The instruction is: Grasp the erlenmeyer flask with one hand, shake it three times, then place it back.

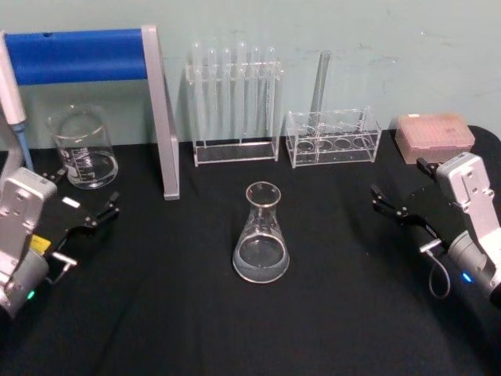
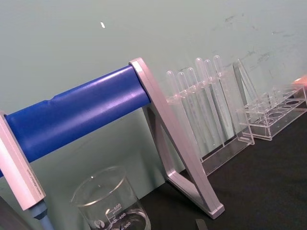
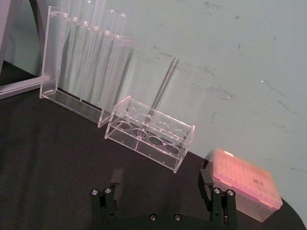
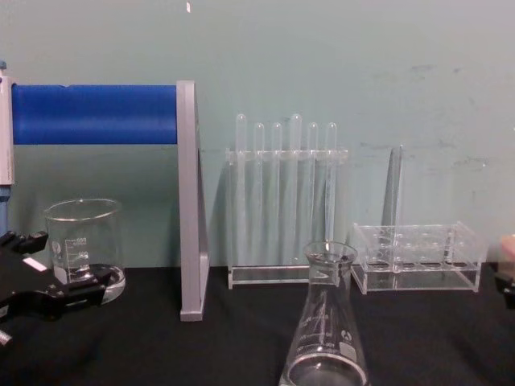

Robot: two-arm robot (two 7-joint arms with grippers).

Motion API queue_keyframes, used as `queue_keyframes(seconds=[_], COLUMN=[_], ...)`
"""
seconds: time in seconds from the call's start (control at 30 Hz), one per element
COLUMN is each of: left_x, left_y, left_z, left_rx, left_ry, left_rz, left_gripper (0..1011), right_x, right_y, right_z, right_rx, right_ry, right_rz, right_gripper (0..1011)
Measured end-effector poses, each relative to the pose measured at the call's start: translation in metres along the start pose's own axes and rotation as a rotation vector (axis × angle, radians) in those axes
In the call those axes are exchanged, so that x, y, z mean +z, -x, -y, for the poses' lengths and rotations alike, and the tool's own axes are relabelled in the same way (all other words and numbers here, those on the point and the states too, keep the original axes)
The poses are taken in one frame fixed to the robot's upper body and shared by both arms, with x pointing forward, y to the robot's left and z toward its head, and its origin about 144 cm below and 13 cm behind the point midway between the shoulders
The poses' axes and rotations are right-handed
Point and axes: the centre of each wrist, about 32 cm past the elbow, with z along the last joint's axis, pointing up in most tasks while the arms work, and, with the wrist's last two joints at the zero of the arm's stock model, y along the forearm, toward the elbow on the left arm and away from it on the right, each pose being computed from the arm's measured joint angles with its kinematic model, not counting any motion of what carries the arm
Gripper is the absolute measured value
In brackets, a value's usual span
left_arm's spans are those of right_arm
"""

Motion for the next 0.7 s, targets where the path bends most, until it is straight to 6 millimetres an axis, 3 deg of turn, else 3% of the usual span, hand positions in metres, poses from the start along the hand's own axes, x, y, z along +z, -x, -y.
queue_keyframes(seconds=[0.7], left_x=[0.0], left_y=[0.0], left_z=[0.0], left_rx=[0.0], left_ry=[0.0], left_rz=[0.0], left_gripper=[1001], right_x=[-0.0002], right_y=[-0.0005], right_z=[0.0005], right_rx=[0.012], right_ry=[-0.002], right_rz=[-0.014], right_gripper=[1003])
